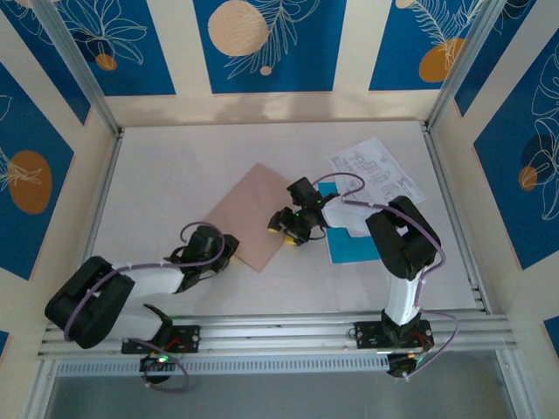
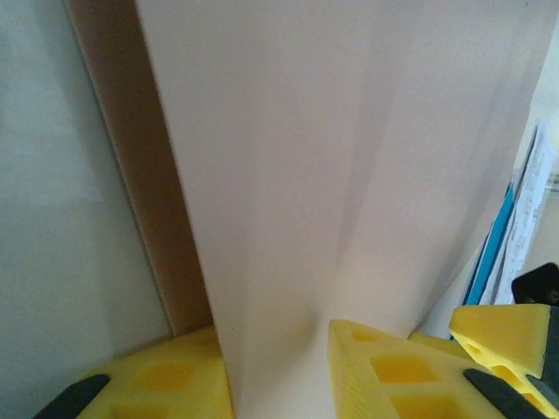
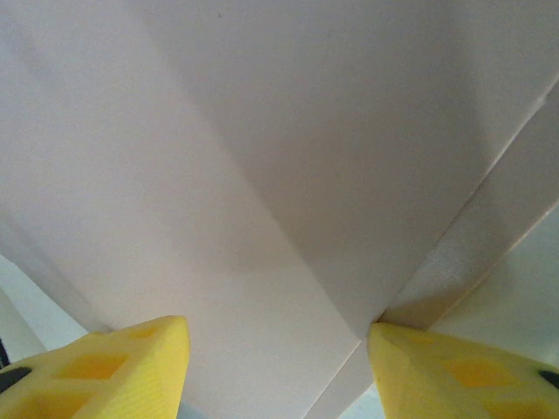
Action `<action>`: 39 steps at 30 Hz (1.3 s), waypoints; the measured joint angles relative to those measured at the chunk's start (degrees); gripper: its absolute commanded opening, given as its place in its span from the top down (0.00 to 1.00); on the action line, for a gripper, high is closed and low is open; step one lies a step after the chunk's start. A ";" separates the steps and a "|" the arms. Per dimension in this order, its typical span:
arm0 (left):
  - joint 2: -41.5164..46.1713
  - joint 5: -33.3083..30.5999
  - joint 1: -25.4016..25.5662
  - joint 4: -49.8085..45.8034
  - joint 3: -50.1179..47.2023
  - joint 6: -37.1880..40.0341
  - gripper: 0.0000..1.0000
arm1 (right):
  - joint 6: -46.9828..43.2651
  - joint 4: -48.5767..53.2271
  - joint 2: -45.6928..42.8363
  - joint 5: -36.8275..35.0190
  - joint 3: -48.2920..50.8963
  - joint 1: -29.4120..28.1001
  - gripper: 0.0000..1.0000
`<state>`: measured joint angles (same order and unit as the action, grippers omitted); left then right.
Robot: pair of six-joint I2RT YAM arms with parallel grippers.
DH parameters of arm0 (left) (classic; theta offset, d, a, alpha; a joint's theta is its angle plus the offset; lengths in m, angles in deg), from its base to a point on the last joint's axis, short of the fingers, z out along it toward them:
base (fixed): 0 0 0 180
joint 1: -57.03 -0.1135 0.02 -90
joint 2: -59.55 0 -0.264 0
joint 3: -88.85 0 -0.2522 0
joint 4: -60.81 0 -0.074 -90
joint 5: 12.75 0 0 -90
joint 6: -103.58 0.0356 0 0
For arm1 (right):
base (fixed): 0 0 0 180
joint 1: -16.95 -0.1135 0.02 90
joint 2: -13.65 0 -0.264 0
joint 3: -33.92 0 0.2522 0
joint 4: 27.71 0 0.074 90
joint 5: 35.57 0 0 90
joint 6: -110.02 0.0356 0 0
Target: Put the files into the folder
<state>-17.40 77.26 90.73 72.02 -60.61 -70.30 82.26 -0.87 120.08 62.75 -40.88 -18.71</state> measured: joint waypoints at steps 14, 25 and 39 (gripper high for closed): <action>2.60 -0.68 1.05 5.25 -1.36 -1.29 1.00 | -0.31 -4.90 -0.31 3.10 1.84 1.55 0.35; 11.26 -0.44 1.46 4.15 -2.78 -6.27 1.00 | 3.98 -12.92 -11.74 2.78 15.89 3.76 0.35; 12.09 -0.20 1.49 4.17 -4.31 -9.68 1.00 | 11.63 -24.48 -10.82 6.14 17.88 4.61 0.43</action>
<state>-5.31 77.07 92.21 76.20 -64.92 -79.98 93.89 -25.35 109.26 68.89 -23.00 -14.09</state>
